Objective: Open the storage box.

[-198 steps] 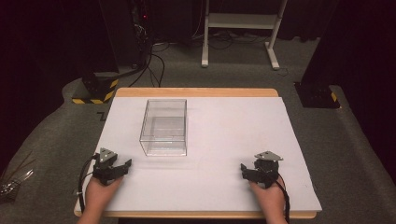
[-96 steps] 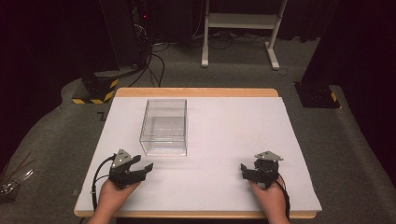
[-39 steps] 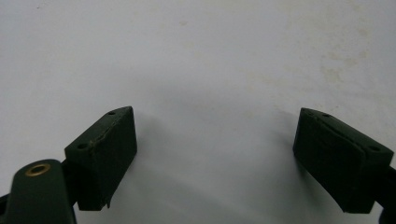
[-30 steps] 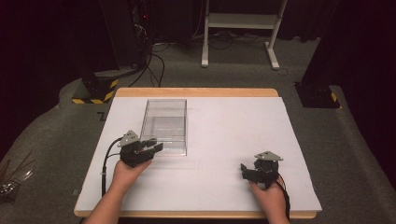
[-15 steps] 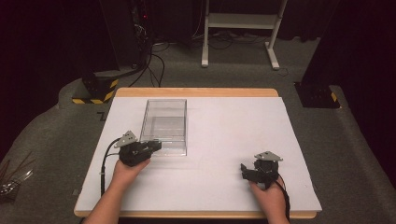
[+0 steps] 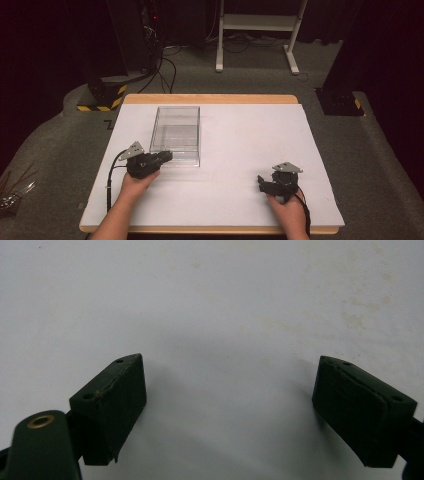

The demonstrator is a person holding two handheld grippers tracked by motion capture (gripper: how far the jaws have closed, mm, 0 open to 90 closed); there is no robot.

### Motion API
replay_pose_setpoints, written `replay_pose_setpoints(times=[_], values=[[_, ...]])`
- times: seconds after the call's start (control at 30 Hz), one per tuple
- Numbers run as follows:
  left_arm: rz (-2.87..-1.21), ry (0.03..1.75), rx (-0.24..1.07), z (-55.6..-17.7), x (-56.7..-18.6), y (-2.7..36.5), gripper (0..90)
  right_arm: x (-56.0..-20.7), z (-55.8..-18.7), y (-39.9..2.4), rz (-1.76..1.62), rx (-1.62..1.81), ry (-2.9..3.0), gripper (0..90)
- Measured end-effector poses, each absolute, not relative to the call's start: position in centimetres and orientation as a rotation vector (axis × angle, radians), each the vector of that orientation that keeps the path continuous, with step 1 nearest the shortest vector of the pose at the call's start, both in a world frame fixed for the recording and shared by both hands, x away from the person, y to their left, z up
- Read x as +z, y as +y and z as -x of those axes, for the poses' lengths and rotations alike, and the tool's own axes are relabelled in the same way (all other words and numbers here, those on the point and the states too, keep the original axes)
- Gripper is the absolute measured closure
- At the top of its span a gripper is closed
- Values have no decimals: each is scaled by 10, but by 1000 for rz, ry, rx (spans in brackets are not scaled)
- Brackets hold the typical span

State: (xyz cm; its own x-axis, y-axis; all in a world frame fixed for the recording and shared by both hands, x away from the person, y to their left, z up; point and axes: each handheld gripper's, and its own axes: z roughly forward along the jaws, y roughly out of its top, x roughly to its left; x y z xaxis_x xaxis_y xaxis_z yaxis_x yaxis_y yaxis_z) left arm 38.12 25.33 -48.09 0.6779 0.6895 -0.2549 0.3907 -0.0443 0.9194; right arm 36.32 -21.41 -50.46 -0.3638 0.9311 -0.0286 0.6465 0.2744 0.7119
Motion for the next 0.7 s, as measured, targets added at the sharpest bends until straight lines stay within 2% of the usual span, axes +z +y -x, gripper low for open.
replay_pose_setpoints(times=[0.7], values=[[-1649, 860, 284, -378, -483, 258, 798, -505, -363, -214, -1418, 857, 2107, 144]])
